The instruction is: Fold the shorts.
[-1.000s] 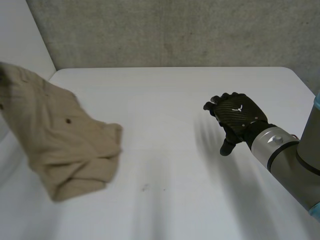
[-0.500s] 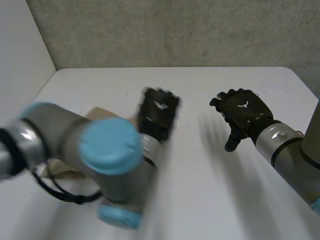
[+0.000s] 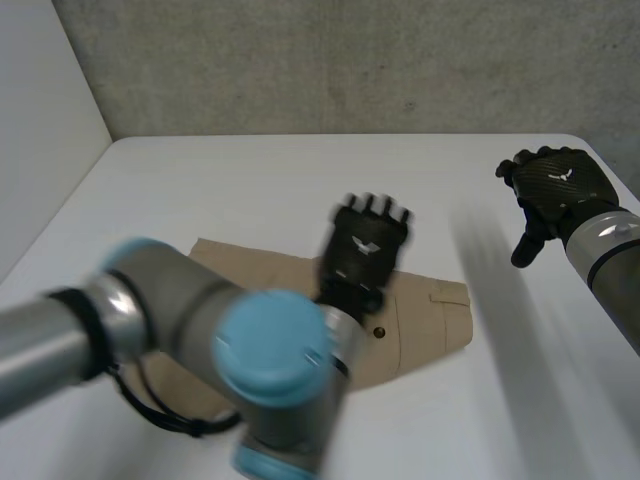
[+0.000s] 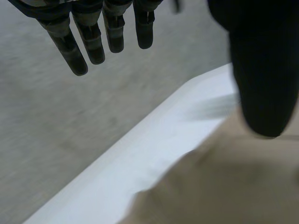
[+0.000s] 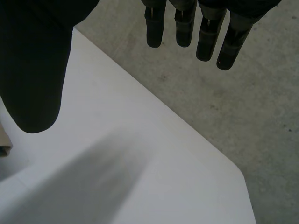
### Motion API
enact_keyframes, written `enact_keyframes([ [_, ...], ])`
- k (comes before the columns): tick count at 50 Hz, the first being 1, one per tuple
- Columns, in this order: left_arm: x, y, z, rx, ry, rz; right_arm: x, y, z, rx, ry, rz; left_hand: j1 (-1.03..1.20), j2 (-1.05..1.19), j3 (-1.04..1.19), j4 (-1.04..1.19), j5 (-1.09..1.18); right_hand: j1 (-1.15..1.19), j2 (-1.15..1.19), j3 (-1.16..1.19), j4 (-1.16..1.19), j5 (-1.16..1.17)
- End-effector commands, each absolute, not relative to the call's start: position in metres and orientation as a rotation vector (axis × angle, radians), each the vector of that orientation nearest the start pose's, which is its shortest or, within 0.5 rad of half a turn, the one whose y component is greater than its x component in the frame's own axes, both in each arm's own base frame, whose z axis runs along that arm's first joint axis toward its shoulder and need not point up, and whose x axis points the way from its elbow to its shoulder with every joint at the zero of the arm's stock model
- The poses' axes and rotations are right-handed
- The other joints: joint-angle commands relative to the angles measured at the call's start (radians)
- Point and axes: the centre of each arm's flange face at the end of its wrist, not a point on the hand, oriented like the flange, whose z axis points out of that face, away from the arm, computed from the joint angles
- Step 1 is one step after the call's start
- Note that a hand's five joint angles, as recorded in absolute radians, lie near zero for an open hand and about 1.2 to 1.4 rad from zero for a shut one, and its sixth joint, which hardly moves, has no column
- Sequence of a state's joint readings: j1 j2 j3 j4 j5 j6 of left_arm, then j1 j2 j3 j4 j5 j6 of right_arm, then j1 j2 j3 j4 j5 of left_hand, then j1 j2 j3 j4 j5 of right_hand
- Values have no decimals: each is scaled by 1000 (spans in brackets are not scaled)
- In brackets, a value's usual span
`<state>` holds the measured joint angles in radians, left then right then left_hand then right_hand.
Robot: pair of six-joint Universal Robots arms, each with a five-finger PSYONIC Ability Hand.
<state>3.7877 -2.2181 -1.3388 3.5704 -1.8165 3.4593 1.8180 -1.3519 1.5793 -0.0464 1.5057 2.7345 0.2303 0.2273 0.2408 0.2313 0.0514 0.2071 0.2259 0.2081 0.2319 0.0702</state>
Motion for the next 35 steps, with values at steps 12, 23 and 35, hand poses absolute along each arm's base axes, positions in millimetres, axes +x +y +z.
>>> enact_keyframes([
  [12, -259, -235, 212, 768, 2299, -1909, 266, -269, 229, -898, 2246, -1481, 65, 68, 55, 64, 70, 110, 91, 109, 85, 72],
  [23, -227, -242, 173, 888, 2638, -1480, 277, -298, 189, -831, 2358, -1357, 77, 80, 67, 76, 82, 239, 220, 238, 214, 201],
  [35, -235, -267, 158, 899, 2645, -1495, 279, -306, 167, -882, 2414, -1321, 821, 824, 810, 820, 825, 976, 957, 975, 951, 938],
])
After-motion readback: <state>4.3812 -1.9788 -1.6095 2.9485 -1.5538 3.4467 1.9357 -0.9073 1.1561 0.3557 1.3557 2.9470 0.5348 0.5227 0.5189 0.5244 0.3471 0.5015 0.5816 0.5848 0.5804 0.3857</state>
